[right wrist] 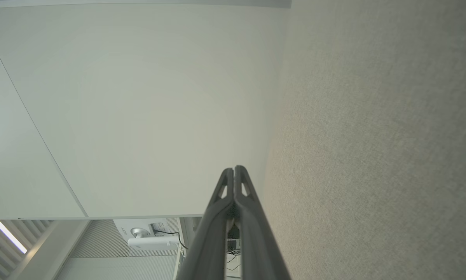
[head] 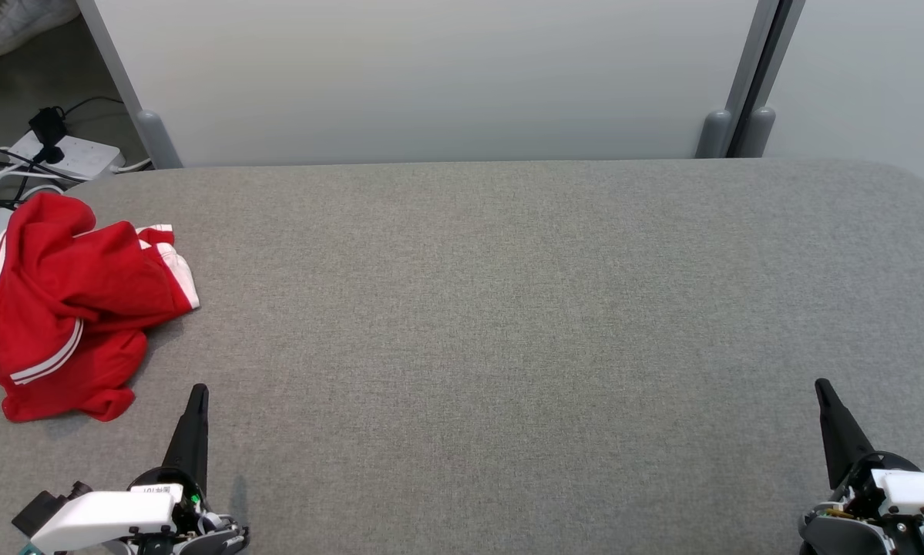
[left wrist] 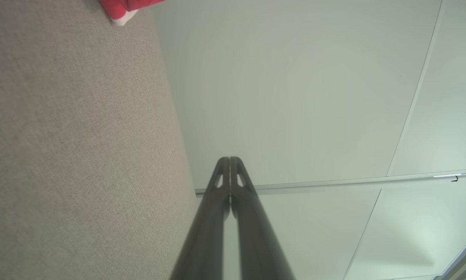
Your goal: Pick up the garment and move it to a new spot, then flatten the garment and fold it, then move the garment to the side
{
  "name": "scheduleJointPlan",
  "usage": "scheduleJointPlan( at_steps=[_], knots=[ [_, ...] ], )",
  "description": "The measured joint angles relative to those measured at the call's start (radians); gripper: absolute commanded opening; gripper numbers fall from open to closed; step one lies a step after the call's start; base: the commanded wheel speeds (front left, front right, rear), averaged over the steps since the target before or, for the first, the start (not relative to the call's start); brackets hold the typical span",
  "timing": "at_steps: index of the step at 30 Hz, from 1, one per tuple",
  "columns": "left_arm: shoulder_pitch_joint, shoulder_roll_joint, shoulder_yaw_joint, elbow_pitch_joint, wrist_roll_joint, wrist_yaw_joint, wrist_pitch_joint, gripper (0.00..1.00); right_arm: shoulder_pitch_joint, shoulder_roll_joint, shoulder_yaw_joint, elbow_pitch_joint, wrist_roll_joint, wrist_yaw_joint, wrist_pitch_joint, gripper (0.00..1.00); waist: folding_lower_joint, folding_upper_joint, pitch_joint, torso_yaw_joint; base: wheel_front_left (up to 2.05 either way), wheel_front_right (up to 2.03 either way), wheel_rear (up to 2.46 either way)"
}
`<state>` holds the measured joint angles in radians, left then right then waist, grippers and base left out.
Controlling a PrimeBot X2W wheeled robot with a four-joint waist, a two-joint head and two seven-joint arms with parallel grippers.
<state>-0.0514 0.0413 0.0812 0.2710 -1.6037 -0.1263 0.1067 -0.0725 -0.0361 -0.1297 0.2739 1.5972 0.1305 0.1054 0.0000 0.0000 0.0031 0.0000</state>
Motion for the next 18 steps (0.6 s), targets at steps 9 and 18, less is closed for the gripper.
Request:
scheduleJointPlan(
  at_steps=[9, 18],
  knots=[
    [0.000, 0.000, 0.000, 0.000, 0.000, 0.000, 0.000, 0.00, 0.000, 0.000, 0.000, 0.000, 0.000, 0.000, 0.000, 0.00, 0.0000, 0.0000, 0.000, 0.000, 0.00, 0.00, 0.00],
    [0.000, 0.000, 0.000, 0.000, 0.000, 0.000, 0.000, 0.00, 0.000, 0.000, 0.000, 0.000, 0.000, 0.000, 0.000, 0.00, 0.0000, 0.0000, 0.000, 0.000, 0.00, 0.00, 0.00]
  ],
)
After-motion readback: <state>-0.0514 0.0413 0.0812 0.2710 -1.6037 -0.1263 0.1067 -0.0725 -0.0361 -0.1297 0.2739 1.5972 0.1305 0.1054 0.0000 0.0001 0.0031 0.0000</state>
